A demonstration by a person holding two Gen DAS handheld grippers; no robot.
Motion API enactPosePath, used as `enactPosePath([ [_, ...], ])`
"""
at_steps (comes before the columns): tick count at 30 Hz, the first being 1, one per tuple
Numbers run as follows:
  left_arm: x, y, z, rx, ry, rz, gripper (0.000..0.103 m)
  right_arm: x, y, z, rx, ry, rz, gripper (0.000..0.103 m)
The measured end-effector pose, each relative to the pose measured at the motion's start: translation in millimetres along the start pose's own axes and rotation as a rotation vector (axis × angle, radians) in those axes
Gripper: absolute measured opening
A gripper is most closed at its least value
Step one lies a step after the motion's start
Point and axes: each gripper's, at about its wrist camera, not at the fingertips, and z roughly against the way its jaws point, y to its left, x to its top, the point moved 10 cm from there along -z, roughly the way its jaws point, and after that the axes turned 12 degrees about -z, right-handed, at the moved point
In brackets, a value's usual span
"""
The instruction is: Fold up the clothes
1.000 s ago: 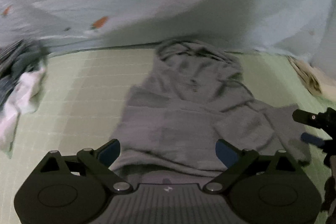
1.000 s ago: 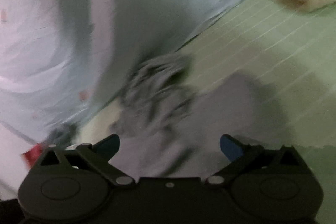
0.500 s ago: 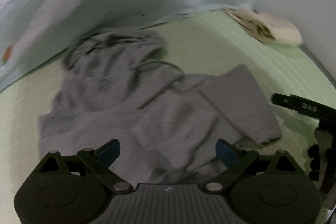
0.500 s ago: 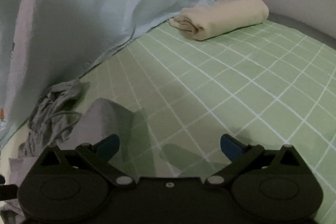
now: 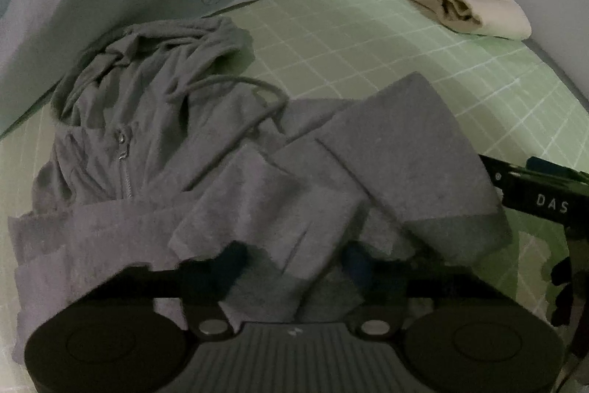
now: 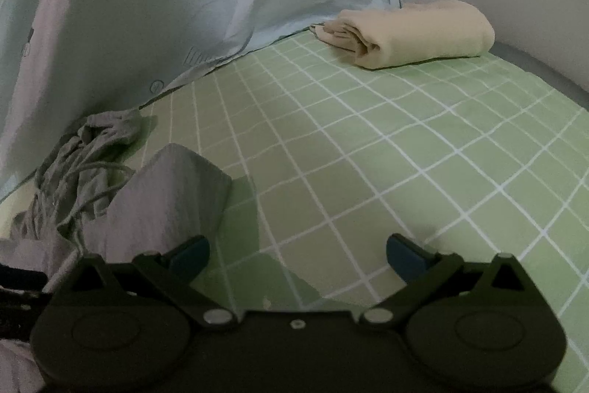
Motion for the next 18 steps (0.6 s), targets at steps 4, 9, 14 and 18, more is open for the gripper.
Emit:
enactPosePath([
  [4,2.3,0.5,6.9,-0.012,-0.034,0.014,0.015,-2.2,2.3,-0.7,-0.021,0.005,0.024,0.103],
  [9,12.2,10.8,37.2,0.049,-0.125,-0.005,0.005,-4.9,5.6,2.5,-0.023,0.026,0.013,0.103],
  [14,21.4,45.0,83.6,0.113,-0.241,0.082,0.005,-8.2,12.2,12.7,-0.010,0.025,0.016,0.103],
  [18,18.1,78.3,120.1,0.185,-0.314,0.154,0.005,-8.3,24.5,24.5,0.011,0.007,0.056,0.103],
])
